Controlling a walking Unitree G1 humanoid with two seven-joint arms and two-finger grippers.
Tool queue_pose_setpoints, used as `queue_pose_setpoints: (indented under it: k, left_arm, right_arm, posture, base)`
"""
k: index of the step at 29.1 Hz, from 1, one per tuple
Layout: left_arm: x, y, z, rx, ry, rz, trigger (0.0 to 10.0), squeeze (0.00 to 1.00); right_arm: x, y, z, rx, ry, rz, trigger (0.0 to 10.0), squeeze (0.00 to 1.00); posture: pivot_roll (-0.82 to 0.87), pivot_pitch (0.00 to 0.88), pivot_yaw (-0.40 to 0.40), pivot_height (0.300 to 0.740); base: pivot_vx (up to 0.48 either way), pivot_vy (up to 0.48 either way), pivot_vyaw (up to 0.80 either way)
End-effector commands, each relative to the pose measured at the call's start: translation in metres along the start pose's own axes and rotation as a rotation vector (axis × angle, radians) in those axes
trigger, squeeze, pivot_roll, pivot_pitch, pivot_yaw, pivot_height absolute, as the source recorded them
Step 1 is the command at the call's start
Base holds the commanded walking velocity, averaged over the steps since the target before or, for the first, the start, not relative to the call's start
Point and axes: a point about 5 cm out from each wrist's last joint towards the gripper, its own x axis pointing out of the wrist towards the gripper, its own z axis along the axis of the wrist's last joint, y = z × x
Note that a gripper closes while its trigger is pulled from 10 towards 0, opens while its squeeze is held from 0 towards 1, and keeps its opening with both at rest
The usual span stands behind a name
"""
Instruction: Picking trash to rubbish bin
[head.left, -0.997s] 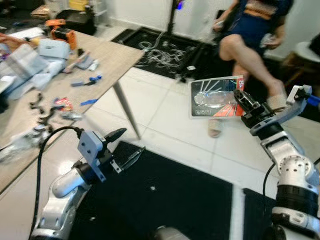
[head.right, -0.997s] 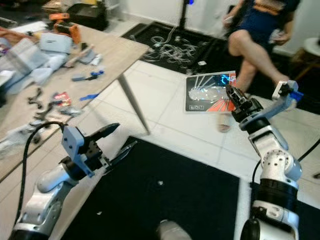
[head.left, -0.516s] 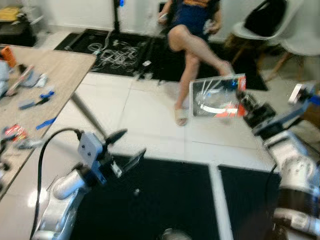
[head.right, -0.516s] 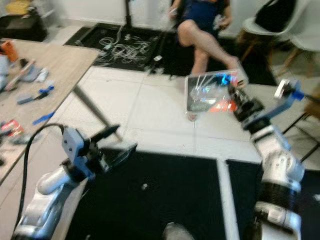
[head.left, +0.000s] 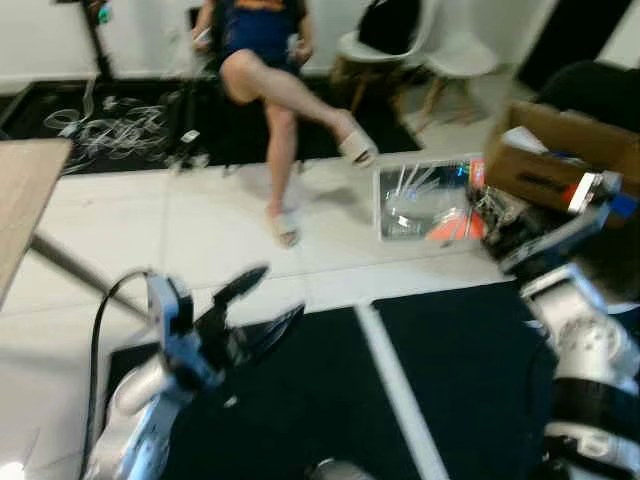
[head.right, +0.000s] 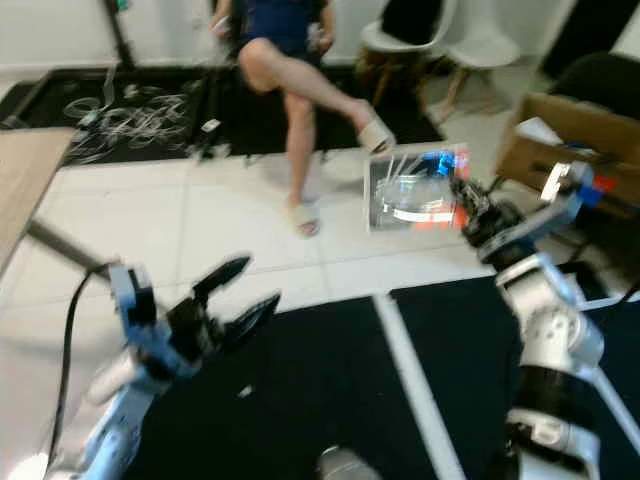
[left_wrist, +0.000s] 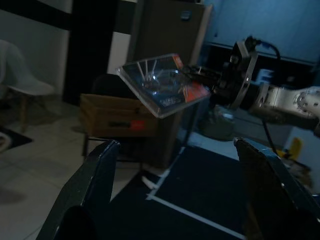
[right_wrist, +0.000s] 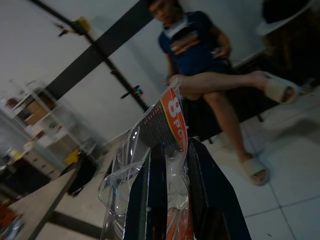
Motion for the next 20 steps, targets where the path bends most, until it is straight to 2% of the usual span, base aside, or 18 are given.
queue_pose_setpoints:
  k: [1, 7, 8, 15, 20]
  left_arm:
    - [0.002, -0.003, -0.002, -0.031, -0.022, -0.019, 10.0, 0.00]
    - [-0.003, -0.006, -0.002, -0.052, -0.033, -0.033, 10.0, 0.00]
    - [-0.008, -0.010, -0.001, -0.073, -0.050, -0.016, 10.0, 0.00]
    - [-0.016, -0.021, 0.003, -0.122, -0.089, 0.005, 10.0, 0.00]
    - [-0.017, -0.023, 0.004, -0.130, -0.096, 0.003, 10.0, 0.00]
  right_arm:
    - [-0.001, 0.000, -0.001, -0.001, 0.003, 0.000, 10.0, 0.00]
    - [-0.001, 0.000, -0.001, -0.004, 0.007, 0.002, 10.0, 0.00]
    - [0.000, 0.000, -0.002, -0.008, 0.012, 0.003, 10.0, 0.00]
    - [0.000, 0.001, -0.001, -0.020, 0.017, 0.005, 10.0, 0.00]
    - [0.000, 0.000, -0.001, -0.024, 0.021, 0.006, 10.0, 0.00]
  posture:
    - [-0.09, 0.000, -0.034, 0.740]
    - [-0.09, 0.000, -0.034, 0.740]
    - [-0.09, 0.000, -0.034, 0.740]
    - [-0.09, 0.000, -0.038, 0.740]
    - [-0.09, 0.000, -0.038, 0.740]
  base:
    - [0.000, 0.000, -0.77]
    - [0.000, 0.000, -0.77]
    - [0.000, 0.000, -0.77]
    - [0.000, 0.000, -0.77]
    - [0.000, 0.000, -0.77]
